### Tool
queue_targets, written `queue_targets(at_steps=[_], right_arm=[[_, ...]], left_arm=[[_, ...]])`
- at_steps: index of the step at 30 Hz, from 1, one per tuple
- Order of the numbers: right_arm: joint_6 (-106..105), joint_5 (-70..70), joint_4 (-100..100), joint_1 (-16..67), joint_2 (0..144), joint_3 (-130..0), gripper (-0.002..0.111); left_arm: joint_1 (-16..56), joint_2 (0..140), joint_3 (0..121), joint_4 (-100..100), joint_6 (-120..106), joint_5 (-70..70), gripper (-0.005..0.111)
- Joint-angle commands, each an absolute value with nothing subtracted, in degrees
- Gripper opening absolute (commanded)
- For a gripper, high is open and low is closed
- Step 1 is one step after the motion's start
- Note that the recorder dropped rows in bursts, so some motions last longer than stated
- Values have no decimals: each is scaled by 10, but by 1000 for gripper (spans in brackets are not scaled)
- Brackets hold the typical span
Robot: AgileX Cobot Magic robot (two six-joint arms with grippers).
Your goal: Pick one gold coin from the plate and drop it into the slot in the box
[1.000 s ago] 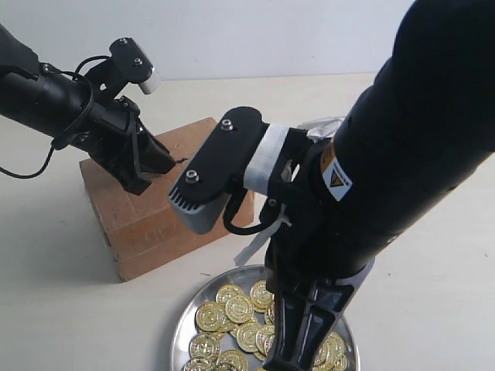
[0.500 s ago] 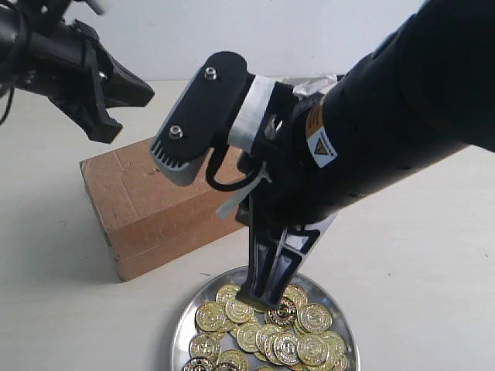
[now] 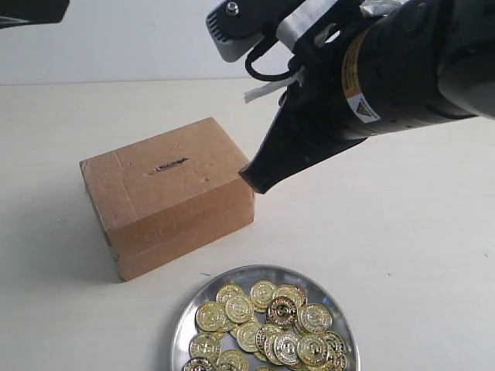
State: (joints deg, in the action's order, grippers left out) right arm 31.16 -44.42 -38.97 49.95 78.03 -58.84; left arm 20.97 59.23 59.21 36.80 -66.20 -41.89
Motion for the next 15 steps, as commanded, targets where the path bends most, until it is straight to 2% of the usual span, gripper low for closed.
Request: queue_targets(at_steps=[1, 9, 15], right_arm=[[333, -437, -389, 500, 777, -592, 0], [333, -428, -381, 500, 772, -592, 0], [333, -400, -330, 500, 706, -592, 0]], left_arm=[[212, 560, 595, 367, -657, -422, 0], [212, 554, 595, 367, -657, -422, 0], [210, 515, 595, 366, -658, -423, 0]])
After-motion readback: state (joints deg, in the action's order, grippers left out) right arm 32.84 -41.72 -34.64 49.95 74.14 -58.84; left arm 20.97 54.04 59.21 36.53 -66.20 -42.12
